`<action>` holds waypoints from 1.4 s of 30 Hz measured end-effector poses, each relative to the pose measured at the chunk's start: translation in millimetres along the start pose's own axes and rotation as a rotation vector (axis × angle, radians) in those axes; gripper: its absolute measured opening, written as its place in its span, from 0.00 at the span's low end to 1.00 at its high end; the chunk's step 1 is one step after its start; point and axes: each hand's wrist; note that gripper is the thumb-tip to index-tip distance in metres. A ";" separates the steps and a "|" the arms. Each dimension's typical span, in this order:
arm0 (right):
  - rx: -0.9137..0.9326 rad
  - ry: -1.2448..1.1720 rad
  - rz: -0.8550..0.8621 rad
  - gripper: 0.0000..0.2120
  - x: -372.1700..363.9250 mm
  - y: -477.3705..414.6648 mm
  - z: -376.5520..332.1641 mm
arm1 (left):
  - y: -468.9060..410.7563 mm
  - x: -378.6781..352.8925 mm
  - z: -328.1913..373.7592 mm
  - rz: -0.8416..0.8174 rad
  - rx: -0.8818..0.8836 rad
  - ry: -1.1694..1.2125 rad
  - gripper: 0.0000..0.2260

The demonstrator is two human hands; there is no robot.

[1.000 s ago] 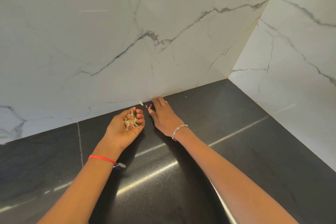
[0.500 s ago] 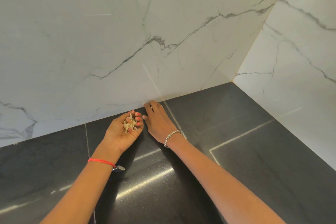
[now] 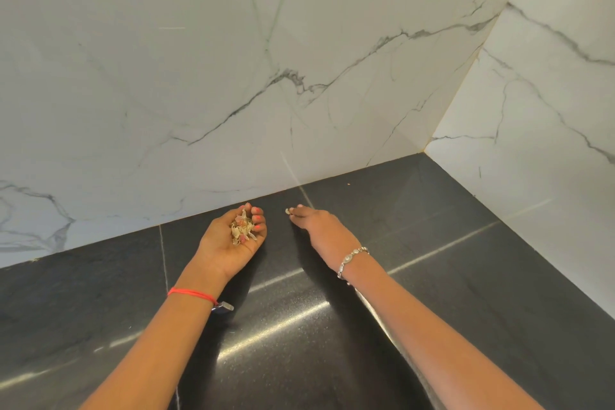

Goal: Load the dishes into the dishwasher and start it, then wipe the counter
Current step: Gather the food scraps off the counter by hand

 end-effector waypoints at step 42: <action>-0.372 -0.116 -0.002 0.31 -5.3 -22.5 35.3 | -11.7 -7.8 -13.3 -0.065 0.050 0.018 0.13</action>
Point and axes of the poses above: each hand's wrist, its own y-axis away from the middle knuckle, its own x-axis out of the back of the hand, z = x × y, and after that the axes turned 2 degrees about y, right-handed
